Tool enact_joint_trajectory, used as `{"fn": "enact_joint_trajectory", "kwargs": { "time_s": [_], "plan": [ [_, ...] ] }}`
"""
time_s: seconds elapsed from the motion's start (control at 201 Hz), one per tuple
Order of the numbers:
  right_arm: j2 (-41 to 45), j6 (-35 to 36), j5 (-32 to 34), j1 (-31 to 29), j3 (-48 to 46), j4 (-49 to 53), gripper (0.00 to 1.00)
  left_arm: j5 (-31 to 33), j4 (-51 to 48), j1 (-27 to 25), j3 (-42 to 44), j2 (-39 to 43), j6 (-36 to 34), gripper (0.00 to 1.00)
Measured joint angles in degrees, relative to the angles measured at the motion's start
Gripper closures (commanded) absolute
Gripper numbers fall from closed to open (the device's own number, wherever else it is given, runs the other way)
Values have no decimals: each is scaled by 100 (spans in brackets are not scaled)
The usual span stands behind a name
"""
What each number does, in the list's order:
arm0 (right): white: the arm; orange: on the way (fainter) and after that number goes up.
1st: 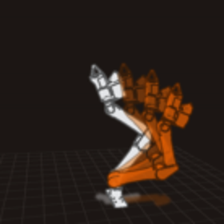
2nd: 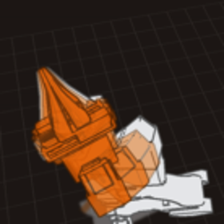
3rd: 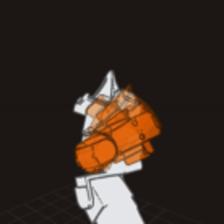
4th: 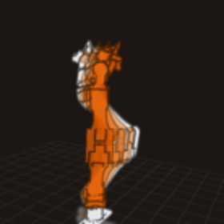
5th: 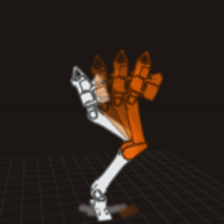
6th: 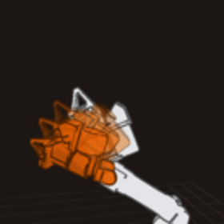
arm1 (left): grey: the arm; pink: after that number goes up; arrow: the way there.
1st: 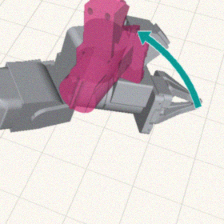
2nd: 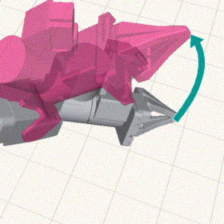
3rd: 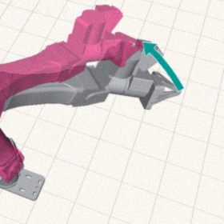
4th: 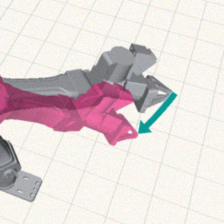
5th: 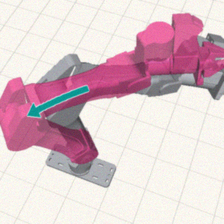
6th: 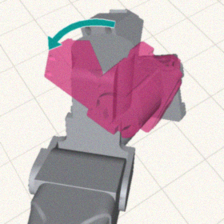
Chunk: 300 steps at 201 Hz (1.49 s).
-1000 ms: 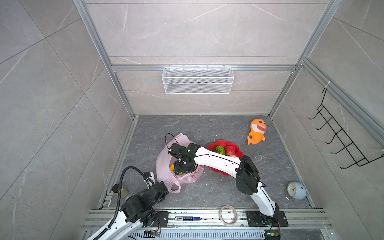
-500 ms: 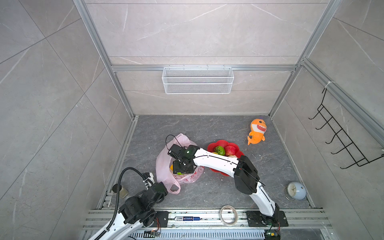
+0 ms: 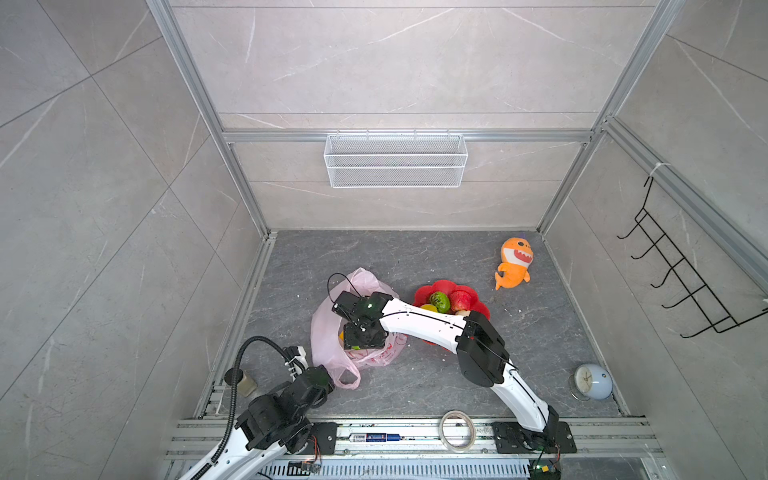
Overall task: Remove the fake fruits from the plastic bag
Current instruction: 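Lift the green bumpy fruit out of the bag toward the red bowl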
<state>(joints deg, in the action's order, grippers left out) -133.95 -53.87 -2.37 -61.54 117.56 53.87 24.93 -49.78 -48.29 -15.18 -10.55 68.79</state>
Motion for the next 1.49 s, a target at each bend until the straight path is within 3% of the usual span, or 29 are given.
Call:
{"fn": "enact_joint_trajectory", "kwargs": {
  "time_s": [0.408,0.782,1.493],
  "plan": [
    [-35,-37,0,7,63,-17,51,0,-94,0,0,81,2,100],
    [-35,-11,9,7,63,-17,62,2,-129,0,0,94,2,100],
    [52,424,352,7,358,-15,68,39,-136,0,0,127,2,100]
  ]
}}
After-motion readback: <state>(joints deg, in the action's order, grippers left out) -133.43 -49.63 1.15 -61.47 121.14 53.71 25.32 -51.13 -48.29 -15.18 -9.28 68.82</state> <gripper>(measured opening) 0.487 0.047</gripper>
